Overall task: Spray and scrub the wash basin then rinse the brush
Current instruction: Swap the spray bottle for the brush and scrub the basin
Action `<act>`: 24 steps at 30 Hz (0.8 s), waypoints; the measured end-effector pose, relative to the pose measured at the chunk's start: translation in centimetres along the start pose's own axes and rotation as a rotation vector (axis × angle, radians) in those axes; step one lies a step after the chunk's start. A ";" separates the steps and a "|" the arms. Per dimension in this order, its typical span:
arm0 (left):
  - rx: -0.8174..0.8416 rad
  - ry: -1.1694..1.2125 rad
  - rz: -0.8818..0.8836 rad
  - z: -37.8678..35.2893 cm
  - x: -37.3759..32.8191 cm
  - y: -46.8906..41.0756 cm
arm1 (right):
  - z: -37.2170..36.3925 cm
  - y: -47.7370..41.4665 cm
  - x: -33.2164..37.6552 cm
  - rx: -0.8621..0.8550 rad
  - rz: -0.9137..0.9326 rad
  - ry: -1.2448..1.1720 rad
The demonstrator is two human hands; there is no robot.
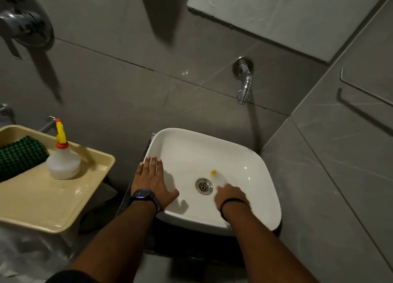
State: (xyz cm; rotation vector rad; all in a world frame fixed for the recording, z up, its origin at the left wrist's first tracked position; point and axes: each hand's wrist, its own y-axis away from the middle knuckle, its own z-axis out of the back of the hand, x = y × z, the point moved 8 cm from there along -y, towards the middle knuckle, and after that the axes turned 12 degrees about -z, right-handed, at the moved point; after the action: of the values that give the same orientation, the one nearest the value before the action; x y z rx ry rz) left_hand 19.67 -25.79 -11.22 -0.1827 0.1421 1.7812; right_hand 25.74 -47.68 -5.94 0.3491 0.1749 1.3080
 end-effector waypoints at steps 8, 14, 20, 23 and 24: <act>0.003 0.001 0.011 0.2 0.1 0.2 | 1.1 3.6 2.4 0.297 0.095 0.479; -0.008 0.036 0.003 0.1 -0.2 0.2 | -1.4 3.6 6.3 0.208 0.198 0.080; -0.016 0.024 0.008 0.0 0.0 0.0 | 0.7 0.0 1.3 0.042 -0.020 0.234; -0.014 0.025 0.004 0.1 0.0 0.0 | 1.5 1.2 1.4 0.256 0.019 0.513; -0.011 0.028 0.007 0.1 0.0 0.0 | 1.6 2.1 2.0 0.338 0.052 0.510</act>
State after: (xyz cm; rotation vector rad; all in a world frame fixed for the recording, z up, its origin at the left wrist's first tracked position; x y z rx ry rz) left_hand 19.65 -25.79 -11.15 -0.2155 0.1527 1.7869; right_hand 24.83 -45.56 -3.60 0.2994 0.8275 1.4000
